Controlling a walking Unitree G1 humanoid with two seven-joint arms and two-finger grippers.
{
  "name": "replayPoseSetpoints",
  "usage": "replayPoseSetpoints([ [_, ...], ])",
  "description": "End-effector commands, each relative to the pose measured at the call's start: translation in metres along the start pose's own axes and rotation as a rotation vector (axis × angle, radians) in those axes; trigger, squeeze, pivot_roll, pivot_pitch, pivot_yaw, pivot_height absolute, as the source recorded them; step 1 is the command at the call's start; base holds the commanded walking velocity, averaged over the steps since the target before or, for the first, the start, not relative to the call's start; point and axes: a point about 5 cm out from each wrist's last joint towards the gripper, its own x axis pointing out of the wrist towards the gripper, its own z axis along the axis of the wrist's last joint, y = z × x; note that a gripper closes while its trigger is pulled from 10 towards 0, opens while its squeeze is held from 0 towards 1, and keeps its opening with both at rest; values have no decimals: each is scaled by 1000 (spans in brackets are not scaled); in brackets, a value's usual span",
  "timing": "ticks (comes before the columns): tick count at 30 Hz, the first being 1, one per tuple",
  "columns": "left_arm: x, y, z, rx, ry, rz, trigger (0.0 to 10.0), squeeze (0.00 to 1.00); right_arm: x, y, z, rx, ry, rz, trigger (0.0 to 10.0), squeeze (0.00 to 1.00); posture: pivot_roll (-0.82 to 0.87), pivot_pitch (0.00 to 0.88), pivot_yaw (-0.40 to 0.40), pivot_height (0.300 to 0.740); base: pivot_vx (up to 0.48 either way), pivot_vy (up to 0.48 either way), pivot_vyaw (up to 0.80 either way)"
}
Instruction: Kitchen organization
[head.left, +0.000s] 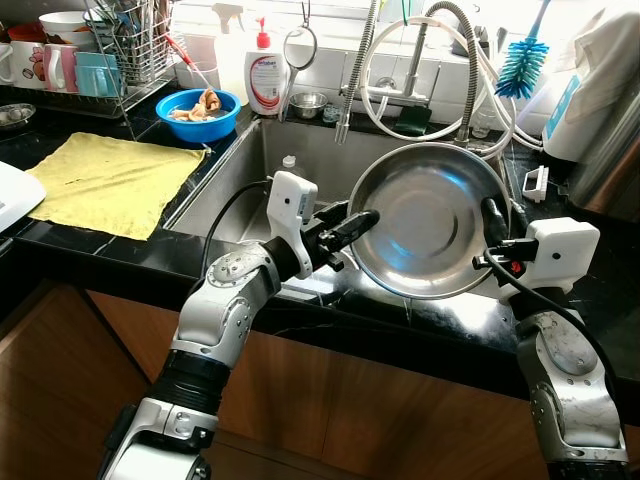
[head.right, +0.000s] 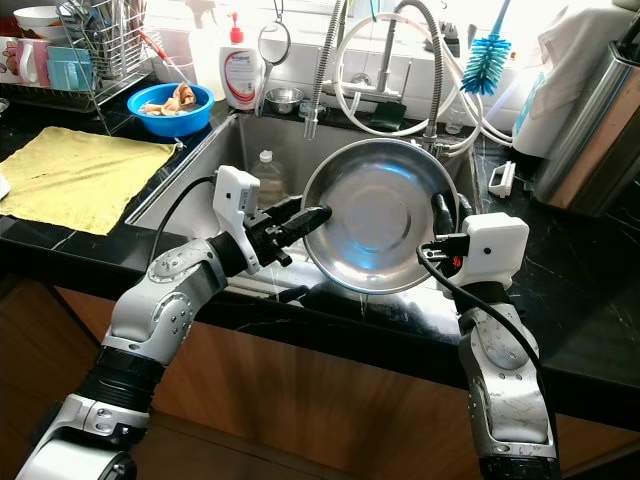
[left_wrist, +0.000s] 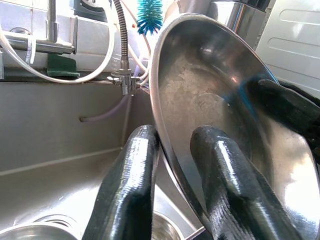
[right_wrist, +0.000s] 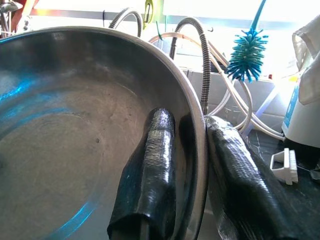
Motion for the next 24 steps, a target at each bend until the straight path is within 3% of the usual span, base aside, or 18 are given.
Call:
replayPoseSetpoints([
  [1,1,-3,-1,22,9,-15,0,0,3,2,9,4,-36,11,10000,0,69,0,-35,740,0,0,0],
  [21,1,-5,-2,32,15,-32,0,0,7,7,11,18,-45,31,10000,0,79,0,-40,740,0,0,0],
  [22,1,-5,-1,33,13,-31,0,0,7,7,11,28,-47,36,10000,569,79,0,-40,740,0,0,0],
  [23,1,-5,-1,32,11,-30,0,0,7,8,11,31,-48,38,10000,1000,78,0,-40,740,0,0,0],
  [24,1,-5,-1,32,10,-28,0,0,7,8,11,31,-49,39,10000,1000,78,0,-41,740,0,0,0],
])
